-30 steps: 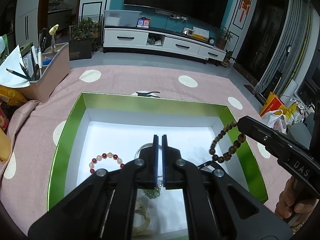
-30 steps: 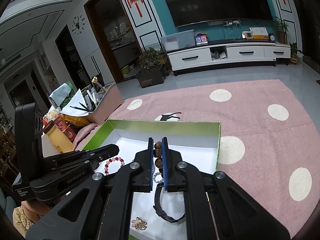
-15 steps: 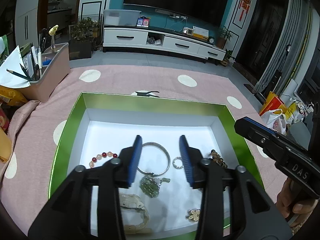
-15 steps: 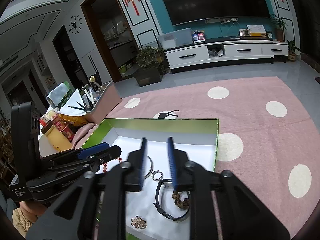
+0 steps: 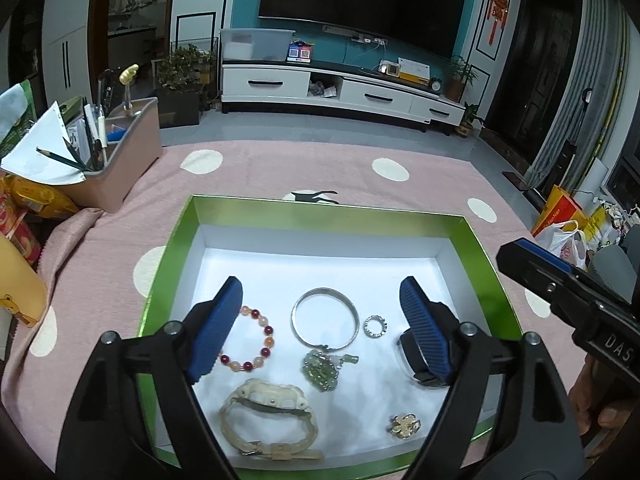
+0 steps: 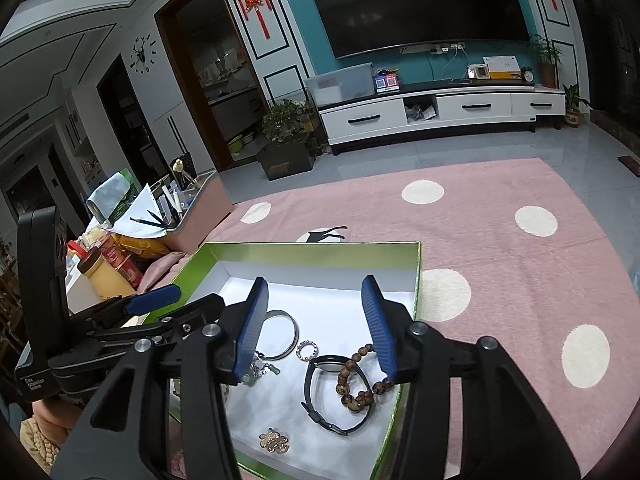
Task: Organize jewelry
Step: 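Withdraw both open tools from the box toward the remaining jewelry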
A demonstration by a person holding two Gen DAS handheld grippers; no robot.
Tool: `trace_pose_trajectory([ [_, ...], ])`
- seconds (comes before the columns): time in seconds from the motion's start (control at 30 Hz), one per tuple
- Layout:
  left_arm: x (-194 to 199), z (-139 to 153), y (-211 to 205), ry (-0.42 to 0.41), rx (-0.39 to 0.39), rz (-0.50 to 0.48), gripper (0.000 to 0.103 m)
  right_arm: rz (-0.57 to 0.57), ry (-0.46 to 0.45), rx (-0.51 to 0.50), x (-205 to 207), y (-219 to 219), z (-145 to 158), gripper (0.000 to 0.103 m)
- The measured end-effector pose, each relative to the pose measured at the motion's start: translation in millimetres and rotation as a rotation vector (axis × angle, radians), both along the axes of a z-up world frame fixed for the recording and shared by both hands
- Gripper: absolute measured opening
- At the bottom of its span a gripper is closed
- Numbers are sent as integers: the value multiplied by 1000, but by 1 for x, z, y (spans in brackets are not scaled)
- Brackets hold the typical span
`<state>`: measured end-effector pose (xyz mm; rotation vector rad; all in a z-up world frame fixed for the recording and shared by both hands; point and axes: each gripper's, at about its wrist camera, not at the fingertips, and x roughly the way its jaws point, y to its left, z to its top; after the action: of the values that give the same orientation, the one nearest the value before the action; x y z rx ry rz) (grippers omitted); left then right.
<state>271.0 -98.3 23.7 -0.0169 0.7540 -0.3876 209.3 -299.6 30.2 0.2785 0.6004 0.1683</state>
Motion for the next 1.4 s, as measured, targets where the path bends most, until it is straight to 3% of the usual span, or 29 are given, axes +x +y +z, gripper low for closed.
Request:
trace_pose_trajectory([
  [0.13,-4,4,2,-13,20,8,87,-22,-9,-5,-7,-1,3,62],
  [0.87,-58,22,58,-24,56,52,89,17,-57,-33,-75,16,17,64],
  [1.27,-108,-14,104,81,70,88,89,174,-20,-86,-122,57,0,64],
  [1.4,-124,-29,112,106,87,81,84,246,42,-102,-127,75,-15,64],
])
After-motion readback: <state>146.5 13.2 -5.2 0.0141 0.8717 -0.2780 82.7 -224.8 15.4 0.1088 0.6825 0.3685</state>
